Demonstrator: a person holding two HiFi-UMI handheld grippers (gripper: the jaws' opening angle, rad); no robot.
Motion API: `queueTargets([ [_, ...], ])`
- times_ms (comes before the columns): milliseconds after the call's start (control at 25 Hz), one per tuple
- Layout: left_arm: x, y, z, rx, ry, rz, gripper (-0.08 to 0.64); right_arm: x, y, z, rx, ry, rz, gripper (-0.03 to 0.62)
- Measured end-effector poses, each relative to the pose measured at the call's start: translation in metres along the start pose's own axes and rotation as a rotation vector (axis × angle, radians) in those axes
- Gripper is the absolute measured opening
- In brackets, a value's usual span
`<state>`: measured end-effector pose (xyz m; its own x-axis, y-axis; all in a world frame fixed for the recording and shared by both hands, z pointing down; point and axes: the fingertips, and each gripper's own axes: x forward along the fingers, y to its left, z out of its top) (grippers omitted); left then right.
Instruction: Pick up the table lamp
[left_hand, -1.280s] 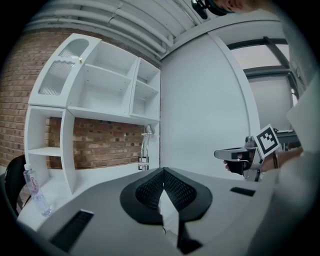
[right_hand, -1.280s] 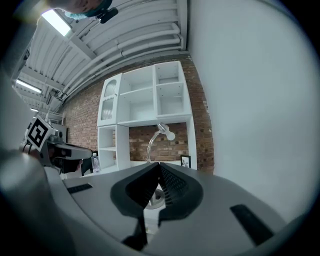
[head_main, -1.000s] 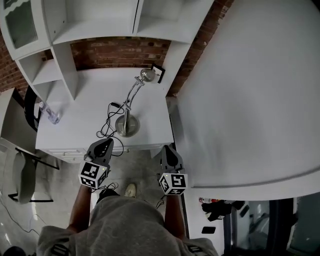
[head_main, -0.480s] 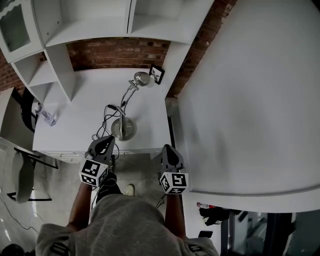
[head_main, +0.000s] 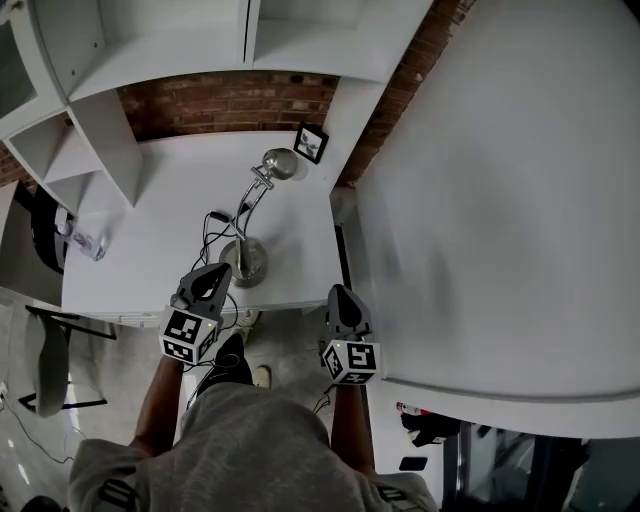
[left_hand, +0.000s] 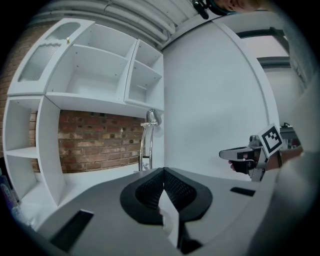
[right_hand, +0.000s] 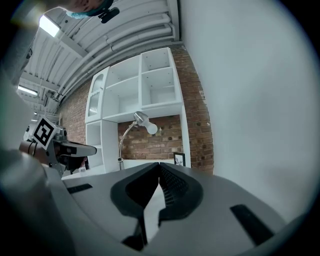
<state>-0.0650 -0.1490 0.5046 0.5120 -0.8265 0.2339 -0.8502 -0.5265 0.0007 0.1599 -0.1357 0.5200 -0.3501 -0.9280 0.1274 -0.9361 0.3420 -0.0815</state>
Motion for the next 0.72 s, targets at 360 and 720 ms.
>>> queueTargets([
  [360,0.037,0.024,-0.018,-0.003,0.051,-0.022,0.005,0.037,-0.016,0.002,-0.004,0.000,-0.030,0.023],
  [720,0.057,0.030,-0.035,-0.011,0.089,-0.044,0.005,0.059,-0.014,-0.012,0.006,0.044,-0.019,0.023],
])
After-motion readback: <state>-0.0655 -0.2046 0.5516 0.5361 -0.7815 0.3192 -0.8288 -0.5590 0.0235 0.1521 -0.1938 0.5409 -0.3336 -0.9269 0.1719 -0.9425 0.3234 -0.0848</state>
